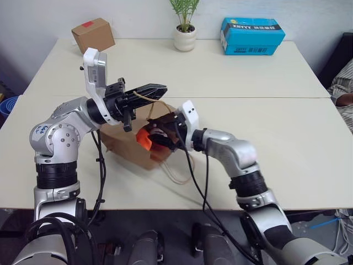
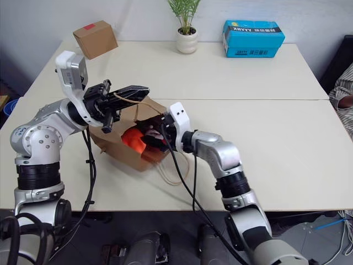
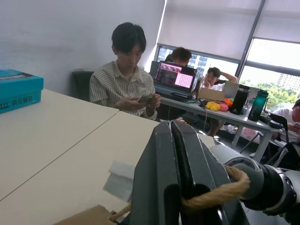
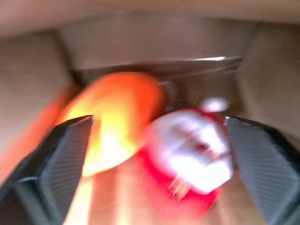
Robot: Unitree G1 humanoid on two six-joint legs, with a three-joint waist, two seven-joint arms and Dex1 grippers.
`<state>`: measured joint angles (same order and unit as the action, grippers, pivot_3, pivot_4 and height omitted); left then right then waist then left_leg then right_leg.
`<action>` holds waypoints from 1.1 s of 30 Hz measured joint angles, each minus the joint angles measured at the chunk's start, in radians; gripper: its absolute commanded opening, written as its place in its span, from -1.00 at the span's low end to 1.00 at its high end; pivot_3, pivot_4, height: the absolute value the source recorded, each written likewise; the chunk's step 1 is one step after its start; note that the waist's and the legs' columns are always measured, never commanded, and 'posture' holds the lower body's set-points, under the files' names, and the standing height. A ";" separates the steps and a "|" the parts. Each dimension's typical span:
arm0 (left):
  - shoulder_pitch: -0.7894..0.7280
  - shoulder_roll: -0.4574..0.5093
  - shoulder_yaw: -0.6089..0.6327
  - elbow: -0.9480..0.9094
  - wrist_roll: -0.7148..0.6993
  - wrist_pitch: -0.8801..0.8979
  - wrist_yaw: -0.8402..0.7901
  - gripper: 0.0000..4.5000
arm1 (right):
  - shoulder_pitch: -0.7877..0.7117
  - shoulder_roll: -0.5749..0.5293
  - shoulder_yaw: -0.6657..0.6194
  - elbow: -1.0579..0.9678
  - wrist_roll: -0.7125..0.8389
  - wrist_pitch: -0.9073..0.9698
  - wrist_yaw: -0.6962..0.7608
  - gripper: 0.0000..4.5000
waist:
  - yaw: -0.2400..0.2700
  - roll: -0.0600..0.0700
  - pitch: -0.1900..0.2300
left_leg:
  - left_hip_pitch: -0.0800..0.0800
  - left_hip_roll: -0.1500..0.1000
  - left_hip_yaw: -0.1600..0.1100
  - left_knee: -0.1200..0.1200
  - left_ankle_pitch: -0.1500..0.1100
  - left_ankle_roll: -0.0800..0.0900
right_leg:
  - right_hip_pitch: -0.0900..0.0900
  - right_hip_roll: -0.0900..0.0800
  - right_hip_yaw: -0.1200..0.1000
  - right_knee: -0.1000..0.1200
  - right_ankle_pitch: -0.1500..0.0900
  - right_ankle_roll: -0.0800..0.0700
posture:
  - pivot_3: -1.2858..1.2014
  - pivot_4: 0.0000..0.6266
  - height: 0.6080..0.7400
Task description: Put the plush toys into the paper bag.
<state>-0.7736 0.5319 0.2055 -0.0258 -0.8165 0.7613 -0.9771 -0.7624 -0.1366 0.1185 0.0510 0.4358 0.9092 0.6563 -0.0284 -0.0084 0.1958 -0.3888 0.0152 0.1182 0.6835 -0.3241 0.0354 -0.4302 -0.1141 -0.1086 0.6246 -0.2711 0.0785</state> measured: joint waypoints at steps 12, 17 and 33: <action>0.029 0.014 0.011 -0.006 -0.005 0.001 0.004 -1.00 | 0.126 -0.283 -0.082 -0.141 0.177 0.146 0.174 0.99 | 0.002 0.000 0.000 | 0.000 0.000 0.001 0.000 0.000 0.001 | 0.000 0.000 0.000 -0.001 0.000 0.000 | 0.03 -0.52 1.00; 0.036 0.018 0.007 -0.031 -0.010 0.006 0.003 -1.00 | 0.118 -0.289 -0.047 0.013 0.071 -0.010 0.165 0.99 | 0.000 0.000 0.000 | 0.001 0.000 0.002 -0.001 0.000 0.000 | 0.000 0.001 0.001 0.000 0.000 0.000 | 0.03 -0.52 1.00; 0.037 0.011 0.006 -0.043 -0.012 -0.009 0.038 -1.00 | 0.095 -0.234 -0.055 0.053 0.198 0.229 0.264 -0.90 | 0.006 -0.001 0.000 | 0.000 0.000 0.001 0.000 0.000 0.000 | 0.000 -0.001 0.000 -0.001 0.000 0.000 | 0.03 -0.52 1.00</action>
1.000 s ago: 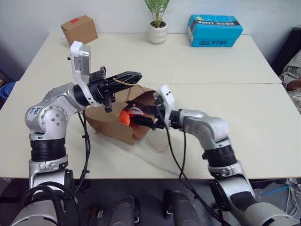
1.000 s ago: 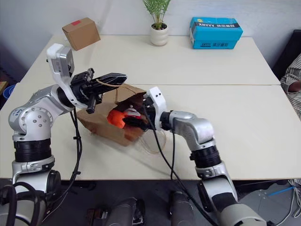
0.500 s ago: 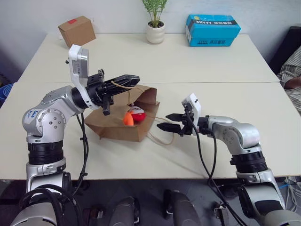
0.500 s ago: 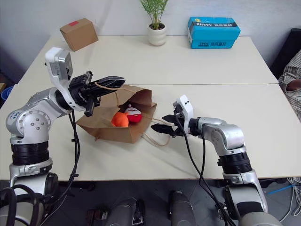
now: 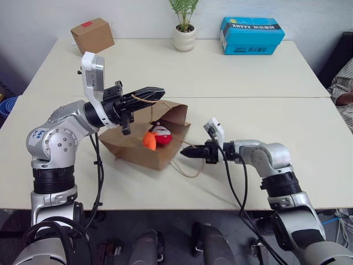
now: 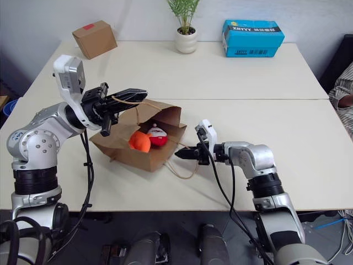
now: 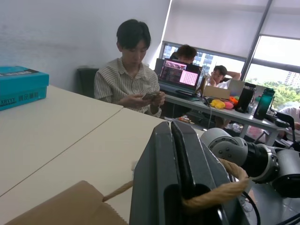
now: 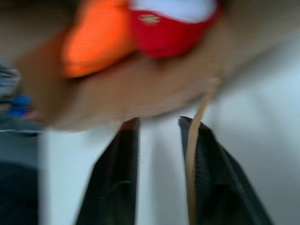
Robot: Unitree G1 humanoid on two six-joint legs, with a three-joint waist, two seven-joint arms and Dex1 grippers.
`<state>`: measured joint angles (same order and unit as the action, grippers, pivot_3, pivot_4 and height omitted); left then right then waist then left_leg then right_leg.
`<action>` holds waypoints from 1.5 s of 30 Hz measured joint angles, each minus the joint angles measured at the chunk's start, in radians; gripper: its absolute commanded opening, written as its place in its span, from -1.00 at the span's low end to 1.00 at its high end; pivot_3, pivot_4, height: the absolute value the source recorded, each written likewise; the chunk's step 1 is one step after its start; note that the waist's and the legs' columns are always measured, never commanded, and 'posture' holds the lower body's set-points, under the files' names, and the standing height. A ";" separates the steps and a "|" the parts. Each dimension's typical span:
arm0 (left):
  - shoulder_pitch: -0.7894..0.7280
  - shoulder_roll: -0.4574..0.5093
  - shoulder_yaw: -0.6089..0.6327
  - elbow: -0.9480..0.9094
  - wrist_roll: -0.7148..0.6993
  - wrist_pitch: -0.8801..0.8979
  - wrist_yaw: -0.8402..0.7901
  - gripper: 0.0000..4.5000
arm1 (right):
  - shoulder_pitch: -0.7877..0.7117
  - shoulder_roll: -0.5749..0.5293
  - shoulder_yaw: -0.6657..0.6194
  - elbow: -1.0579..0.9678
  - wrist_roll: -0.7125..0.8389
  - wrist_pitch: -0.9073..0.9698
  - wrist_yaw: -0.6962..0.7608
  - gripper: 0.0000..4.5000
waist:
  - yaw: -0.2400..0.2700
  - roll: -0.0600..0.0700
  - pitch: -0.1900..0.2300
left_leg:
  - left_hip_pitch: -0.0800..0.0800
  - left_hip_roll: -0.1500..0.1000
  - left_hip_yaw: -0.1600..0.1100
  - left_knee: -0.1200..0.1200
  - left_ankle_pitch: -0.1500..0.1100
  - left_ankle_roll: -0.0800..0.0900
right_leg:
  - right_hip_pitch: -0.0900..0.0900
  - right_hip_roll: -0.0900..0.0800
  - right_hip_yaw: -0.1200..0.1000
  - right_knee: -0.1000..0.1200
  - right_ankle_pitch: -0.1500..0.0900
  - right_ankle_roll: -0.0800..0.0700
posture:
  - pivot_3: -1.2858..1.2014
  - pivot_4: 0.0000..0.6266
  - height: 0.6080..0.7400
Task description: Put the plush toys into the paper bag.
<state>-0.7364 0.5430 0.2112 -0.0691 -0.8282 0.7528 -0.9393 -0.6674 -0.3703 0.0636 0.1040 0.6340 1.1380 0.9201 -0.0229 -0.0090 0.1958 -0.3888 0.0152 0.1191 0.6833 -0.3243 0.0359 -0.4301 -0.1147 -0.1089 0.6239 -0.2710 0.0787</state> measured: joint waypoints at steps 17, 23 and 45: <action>-0.148 -0.067 -0.007 0.208 0.073 -0.179 0.006 -1.00 | -0.103 0.012 -0.609 -0.225 0.785 0.331 -0.577 -0.96 | 0.019 0.000 0.000 | 0.000 0.000 0.002 -0.001 0.000 0.001 | -0.001 0.001 0.000 0.000 0.000 0.000 | 0.03 -0.52 1.00; -0.146 -0.056 -0.076 0.243 0.131 -0.195 -0.065 -0.74 | 0.021 -0.014 -0.527 -0.252 0.809 0.272 -0.639 -0.70 | 0.020 0.000 0.000 | -0.001 0.000 0.002 -0.001 0.000 0.001 | -0.001 0.001 0.001 -0.001 0.000 0.000 | 0.03 -0.52 1.00; 0.008 0.245 -0.061 0.336 0.244 -0.198 -0.221 0.99 | 0.435 -0.403 -0.414 -0.479 0.181 -0.581 0.153 1.00 | 0.023 -0.001 0.001 | -0.001 0.000 0.003 -0.001 -0.002 0.002 | -0.001 0.002 -0.001 -0.004 0.001 0.002 | 0.03 -0.52 1.00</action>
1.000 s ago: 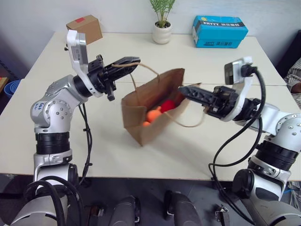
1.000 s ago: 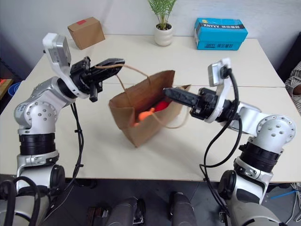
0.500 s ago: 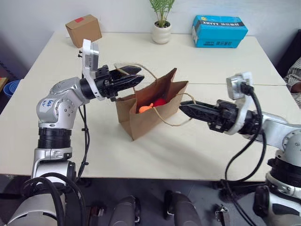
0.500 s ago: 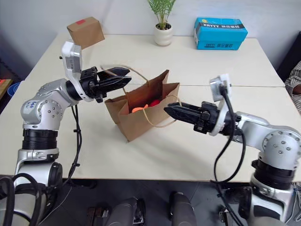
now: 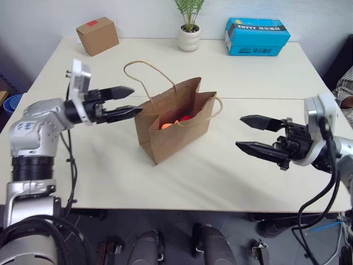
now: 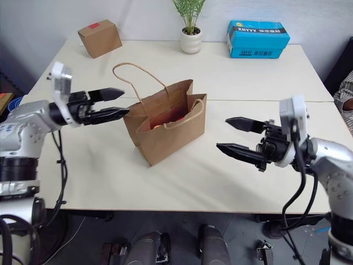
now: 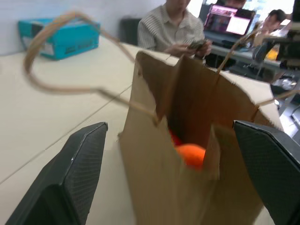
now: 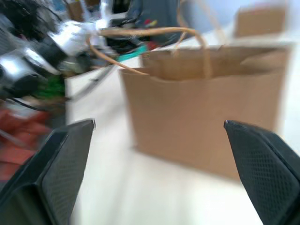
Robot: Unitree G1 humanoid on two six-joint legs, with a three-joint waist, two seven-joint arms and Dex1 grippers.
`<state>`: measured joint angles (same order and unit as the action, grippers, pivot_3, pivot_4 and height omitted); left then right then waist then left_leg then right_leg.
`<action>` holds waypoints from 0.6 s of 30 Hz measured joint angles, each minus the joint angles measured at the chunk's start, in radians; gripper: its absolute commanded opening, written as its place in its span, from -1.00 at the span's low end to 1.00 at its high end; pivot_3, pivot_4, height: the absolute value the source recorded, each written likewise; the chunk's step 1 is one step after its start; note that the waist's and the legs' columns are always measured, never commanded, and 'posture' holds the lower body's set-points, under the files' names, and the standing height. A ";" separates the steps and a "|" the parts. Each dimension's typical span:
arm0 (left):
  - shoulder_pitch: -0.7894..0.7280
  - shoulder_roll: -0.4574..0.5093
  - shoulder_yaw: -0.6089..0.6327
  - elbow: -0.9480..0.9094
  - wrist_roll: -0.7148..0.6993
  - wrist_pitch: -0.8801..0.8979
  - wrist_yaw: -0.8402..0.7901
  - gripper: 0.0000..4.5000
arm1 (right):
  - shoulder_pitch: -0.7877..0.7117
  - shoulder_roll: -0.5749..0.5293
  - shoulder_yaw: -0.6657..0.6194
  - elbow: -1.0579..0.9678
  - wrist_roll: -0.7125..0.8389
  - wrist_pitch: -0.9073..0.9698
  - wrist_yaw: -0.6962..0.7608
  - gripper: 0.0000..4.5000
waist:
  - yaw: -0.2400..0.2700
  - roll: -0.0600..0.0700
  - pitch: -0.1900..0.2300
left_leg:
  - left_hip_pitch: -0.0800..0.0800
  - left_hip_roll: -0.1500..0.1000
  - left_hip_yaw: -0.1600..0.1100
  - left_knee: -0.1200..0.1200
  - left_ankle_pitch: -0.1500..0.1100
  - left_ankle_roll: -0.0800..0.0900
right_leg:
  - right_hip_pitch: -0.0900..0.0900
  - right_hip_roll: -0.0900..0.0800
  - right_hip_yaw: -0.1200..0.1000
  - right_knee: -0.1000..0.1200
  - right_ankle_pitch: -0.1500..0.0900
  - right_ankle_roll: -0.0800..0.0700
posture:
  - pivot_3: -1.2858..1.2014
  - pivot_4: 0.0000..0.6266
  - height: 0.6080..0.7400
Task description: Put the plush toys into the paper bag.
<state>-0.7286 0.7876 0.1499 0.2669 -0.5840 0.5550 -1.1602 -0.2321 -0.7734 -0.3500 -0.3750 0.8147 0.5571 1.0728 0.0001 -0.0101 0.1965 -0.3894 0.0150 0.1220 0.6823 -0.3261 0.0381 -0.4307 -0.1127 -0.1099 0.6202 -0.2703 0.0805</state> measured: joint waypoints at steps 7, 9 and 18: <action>0.219 0.013 0.073 -0.236 -0.045 0.050 0.035 0.99 | 0.156 0.046 0.001 0.034 -0.136 -0.320 0.133 1.00 | 0.007 0.000 0.000 | 0.002 0.000 -0.002 0.001 0.000 0.001 | 0.003 -0.003 0.001 0.000 0.000 0.000 | 0.03 -0.52 1.00; 0.260 -0.022 0.088 -0.302 -0.057 0.057 0.088 0.99 | 0.192 0.054 -0.009 0.029 -0.137 -0.343 0.130 1.00 | 0.011 0.000 0.000 | 0.002 0.000 -0.002 0.001 0.000 0.001 | 0.003 -0.004 0.002 0.000 0.000 0.000 | 0.03 -0.52 1.00; 0.294 -0.216 -0.023 -0.421 -0.010 0.035 0.274 0.99 | 0.244 0.059 -0.005 -0.018 -0.122 -0.348 0.091 1.00 | 0.023 0.000 0.000 | 0.004 0.000 -0.001 0.001 0.000 0.000 | 0.004 -0.003 0.002 0.001 0.000 0.000 | 0.03 -0.52 1.00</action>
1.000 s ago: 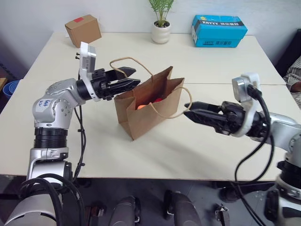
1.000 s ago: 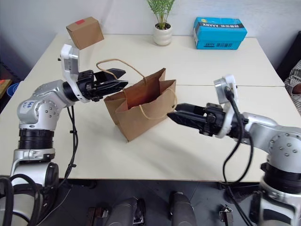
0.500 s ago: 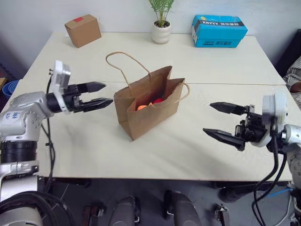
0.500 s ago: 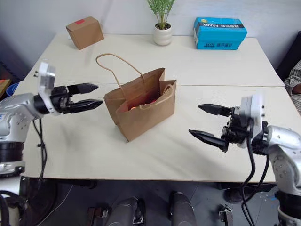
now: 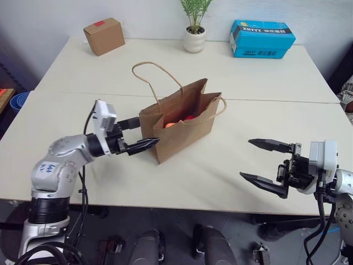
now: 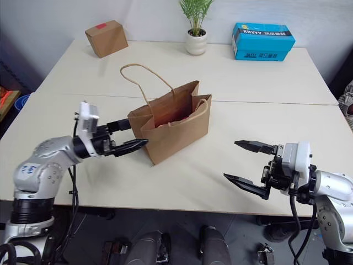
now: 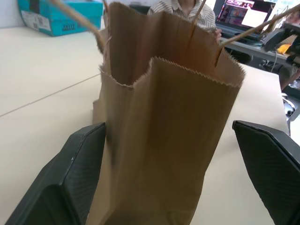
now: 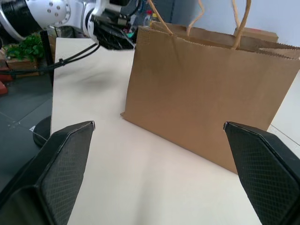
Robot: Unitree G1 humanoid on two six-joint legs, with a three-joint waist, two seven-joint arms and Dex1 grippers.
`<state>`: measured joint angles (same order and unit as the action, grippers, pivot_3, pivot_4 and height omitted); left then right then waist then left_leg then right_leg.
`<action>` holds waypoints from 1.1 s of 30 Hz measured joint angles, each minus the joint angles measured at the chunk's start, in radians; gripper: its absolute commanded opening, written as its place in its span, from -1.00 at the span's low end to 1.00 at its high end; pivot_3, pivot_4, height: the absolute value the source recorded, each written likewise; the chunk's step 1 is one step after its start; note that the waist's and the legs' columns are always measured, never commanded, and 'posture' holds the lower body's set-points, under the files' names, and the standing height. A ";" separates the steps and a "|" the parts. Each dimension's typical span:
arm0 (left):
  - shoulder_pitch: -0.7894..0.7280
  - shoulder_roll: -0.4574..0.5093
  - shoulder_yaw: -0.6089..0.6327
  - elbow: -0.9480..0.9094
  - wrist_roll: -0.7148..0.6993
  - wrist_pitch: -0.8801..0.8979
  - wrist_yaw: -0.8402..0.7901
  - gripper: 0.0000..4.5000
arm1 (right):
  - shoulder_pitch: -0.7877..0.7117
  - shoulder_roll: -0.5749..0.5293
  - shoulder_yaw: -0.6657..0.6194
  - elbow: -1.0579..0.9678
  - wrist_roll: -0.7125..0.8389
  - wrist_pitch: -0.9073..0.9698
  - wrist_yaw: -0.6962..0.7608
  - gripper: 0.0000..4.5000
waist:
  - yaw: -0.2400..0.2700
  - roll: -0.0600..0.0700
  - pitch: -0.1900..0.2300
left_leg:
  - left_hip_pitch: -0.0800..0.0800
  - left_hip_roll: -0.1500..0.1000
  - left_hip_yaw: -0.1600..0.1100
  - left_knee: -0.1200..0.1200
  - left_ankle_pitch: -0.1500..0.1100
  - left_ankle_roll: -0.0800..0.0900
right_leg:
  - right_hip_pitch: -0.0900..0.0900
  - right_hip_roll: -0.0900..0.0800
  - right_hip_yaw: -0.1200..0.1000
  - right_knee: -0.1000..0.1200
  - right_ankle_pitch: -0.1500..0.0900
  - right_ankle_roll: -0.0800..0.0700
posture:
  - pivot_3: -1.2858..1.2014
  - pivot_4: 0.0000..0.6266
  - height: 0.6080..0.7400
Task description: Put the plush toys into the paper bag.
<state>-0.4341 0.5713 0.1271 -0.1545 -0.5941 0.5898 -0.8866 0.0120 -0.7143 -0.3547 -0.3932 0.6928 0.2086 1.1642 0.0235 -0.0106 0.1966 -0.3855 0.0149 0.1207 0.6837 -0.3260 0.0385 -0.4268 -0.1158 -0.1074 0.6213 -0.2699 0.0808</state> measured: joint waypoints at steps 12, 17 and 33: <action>0.014 -0.177 -0.081 -0.030 0.137 -0.126 0.209 0.46 | 0.012 0.026 0.019 -0.040 -0.039 -0.038 -0.066 1.00 | 0.004 0.000 0.000 | 0.000 -0.001 0.000 0.000 0.000 0.000 | 0.000 0.000 0.000 0.000 0.000 0.000 | 0.03 -0.52 1.00; -0.026 -0.176 -0.115 0.022 0.144 -0.142 0.157 -0.22 | 0.028 0.042 0.020 -0.040 -0.087 -0.130 -0.078 1.00 | 0.002 0.000 0.000 | 0.000 0.000 0.000 0.000 0.000 0.000 | 0.000 0.002 -0.001 0.000 0.000 0.000 | 0.03 -0.52 1.00; -0.258 -0.064 -0.284 0.335 0.083 -0.259 -0.555 -0.99 | 0.360 -0.034 -0.322 -0.117 -0.005 -0.138 -0.014 1.00 | -0.001 0.000 -0.001 | 0.004 -0.001 0.003 0.001 0.000 0.001 | 0.002 0.003 -0.004 -0.001 0.000 0.000 | 0.03 -0.52 1.00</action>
<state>-0.6919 0.5076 -0.1570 0.1809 -0.5112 0.3303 -1.4420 0.3719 -0.7480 -0.6767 -0.5102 0.6882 0.0707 1.1506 0.0225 -0.0105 0.1961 -0.3814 0.0144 0.1241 0.6844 -0.3256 0.0393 -0.4249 -0.1124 -0.1118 0.6200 -0.2701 0.0804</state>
